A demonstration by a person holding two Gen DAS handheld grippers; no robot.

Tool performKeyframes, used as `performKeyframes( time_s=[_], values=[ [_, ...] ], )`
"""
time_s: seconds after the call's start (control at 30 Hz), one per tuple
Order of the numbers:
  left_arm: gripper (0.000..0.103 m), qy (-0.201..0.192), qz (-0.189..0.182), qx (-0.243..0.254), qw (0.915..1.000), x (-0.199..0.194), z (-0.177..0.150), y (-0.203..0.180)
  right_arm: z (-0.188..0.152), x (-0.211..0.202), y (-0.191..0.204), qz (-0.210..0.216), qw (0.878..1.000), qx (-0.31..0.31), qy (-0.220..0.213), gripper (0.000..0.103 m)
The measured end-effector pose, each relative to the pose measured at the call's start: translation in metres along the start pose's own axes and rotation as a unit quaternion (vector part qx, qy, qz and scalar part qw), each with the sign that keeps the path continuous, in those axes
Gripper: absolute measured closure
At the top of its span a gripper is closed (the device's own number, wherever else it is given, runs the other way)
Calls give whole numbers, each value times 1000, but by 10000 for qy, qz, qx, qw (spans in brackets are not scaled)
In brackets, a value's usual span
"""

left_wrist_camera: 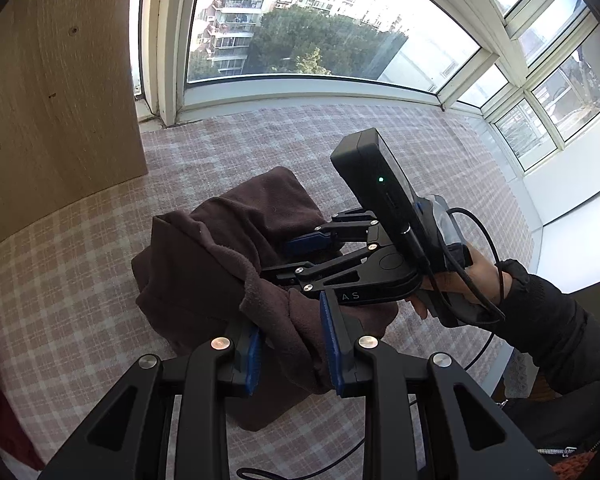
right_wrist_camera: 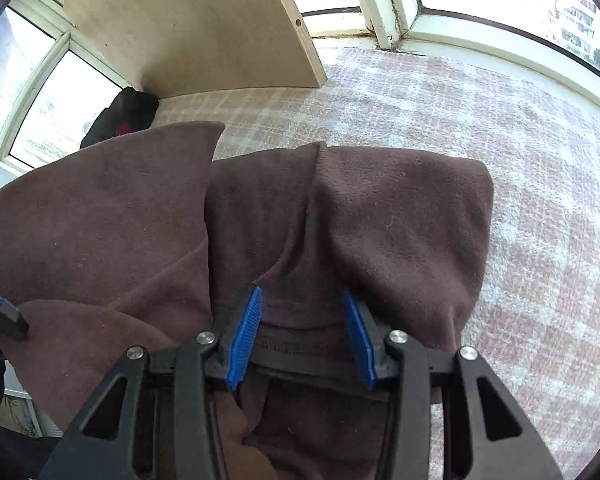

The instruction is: Fold clothes

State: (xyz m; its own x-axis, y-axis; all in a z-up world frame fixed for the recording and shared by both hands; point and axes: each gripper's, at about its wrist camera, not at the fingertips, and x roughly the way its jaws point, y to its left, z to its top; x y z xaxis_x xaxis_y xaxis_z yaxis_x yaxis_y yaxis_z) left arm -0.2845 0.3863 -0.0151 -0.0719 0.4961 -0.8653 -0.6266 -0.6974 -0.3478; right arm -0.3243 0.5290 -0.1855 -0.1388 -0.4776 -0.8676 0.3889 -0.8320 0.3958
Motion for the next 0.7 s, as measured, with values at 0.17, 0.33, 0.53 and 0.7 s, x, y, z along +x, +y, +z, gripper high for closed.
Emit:
performKeyframes(
  time_s=[0.17, 0.33, 0.53, 0.7],
  values=[
    [79, -27, -32, 23, 10000, -3, -3, 0, -5, -2, 1, 302, 9994, -123, 70, 92],
    [79, -100, -76, -10, 9999, -7, 0, 0, -9, -4, -18, 1917, 9788, 644, 332, 97],
    [79, -187, -156, 159, 9996, -5, 11, -12, -24, -21, -28, 1975, 9772, 537, 557, 93],
    [79, -191, -249, 225, 9993, 12, 31, -18, -22, -97, -68, 1225, 9870, 683, -787, 63]
  ],
)
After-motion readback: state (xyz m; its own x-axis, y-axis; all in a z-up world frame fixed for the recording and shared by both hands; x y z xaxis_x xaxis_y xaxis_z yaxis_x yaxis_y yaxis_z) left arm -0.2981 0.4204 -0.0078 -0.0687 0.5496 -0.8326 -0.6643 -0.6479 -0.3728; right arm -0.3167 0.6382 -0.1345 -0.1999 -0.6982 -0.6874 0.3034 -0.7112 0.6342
